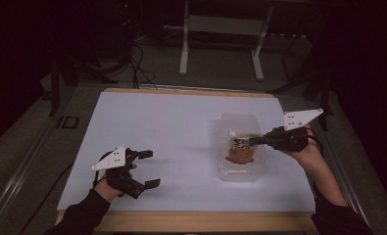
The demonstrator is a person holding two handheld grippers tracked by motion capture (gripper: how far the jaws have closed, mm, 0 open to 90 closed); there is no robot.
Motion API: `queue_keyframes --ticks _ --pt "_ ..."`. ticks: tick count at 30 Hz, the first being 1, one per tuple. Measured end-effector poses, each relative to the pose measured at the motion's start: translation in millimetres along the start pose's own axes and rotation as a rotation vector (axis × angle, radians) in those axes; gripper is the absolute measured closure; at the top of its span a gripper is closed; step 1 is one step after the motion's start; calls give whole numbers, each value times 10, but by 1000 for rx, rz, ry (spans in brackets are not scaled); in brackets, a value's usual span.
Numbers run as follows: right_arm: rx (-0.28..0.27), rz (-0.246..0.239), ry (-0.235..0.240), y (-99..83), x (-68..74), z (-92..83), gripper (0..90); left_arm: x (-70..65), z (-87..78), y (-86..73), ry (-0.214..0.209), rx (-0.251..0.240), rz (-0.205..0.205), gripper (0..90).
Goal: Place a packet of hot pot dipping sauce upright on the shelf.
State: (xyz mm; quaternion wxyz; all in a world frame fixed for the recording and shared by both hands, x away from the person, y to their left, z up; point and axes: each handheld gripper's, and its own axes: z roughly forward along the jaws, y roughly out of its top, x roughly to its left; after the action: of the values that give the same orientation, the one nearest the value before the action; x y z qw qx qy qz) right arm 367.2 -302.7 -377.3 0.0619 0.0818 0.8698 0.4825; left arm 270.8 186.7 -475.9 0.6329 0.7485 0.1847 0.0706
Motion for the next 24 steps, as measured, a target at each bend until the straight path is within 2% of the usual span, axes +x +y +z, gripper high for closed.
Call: queue_keyframes --ticks 5,10,17,22,24 --pt "11 6 14 -57 -15 91 900 8 15 -24 -3 7 -7 15" --pt "15 18 31 -140 -32 215 900 13 35 -69 12 41 27 15" --pt "28 33 47 -243 -45 293 900 24 38 -96 9 44 21 15" --pt "66 45 39 -328 -50 320 900 32 43 -120 8 53 18 15" --pt "58 58 39 -360 -50 313 900 35 44 -128 6 53 10 15"
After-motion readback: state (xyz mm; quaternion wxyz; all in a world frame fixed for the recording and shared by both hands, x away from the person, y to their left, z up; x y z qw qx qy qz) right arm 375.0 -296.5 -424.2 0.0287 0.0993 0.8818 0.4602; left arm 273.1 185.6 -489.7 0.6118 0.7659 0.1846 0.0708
